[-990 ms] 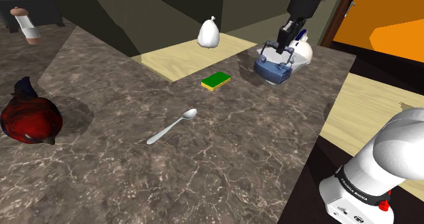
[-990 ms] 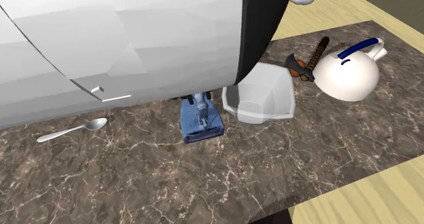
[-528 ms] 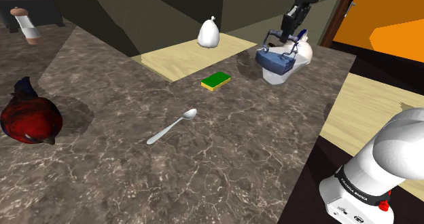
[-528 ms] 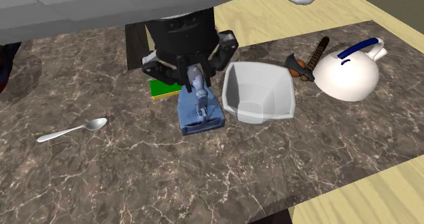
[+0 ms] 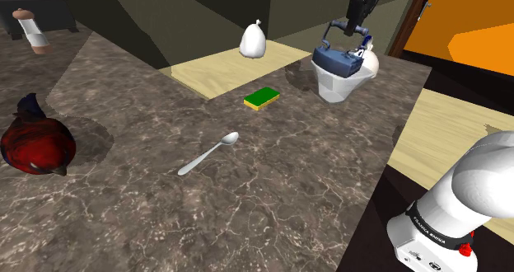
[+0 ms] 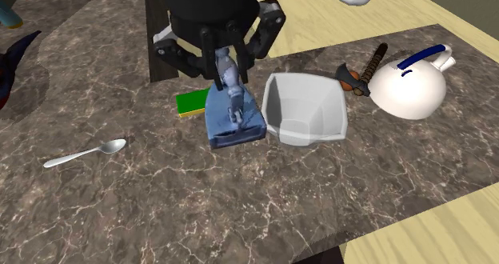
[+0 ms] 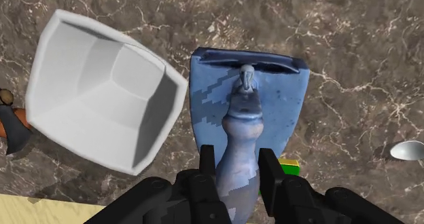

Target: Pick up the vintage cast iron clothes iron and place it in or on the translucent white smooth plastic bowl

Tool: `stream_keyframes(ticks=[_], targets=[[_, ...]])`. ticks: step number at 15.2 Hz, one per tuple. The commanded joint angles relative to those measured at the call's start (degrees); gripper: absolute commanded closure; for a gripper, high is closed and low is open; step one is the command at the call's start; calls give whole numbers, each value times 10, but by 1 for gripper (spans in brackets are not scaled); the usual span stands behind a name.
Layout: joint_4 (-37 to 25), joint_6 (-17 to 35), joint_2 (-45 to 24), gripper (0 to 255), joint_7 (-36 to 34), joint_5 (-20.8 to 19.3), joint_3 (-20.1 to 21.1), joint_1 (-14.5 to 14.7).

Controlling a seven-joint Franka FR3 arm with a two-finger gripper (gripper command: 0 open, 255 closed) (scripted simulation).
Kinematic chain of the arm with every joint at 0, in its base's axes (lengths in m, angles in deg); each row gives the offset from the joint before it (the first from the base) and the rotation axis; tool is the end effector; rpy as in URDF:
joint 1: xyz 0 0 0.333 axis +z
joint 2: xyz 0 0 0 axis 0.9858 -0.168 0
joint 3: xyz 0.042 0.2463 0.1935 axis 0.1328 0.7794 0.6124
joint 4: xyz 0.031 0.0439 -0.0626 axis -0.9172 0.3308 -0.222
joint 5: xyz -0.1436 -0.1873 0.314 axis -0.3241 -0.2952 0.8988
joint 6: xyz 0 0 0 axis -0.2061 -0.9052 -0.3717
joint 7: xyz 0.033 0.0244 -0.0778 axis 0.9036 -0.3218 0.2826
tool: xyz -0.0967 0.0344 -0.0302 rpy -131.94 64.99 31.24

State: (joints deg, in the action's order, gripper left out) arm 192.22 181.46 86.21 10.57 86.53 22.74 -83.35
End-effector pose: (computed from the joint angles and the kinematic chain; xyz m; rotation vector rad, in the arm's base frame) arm 0.3716 0.0329 0.6701 3.0178 0.2516 0.2634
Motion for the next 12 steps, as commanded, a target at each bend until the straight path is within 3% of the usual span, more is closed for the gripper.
stream_keyframes(ticks=[1, 3, 12], targets=[[-21, -14, -7, 255, 1, -1, 0, -1], [-39, -27, -12, 255, 1, -1, 0, -1], [-185, -66, -112, 255, 111, -24, -83, -31]])
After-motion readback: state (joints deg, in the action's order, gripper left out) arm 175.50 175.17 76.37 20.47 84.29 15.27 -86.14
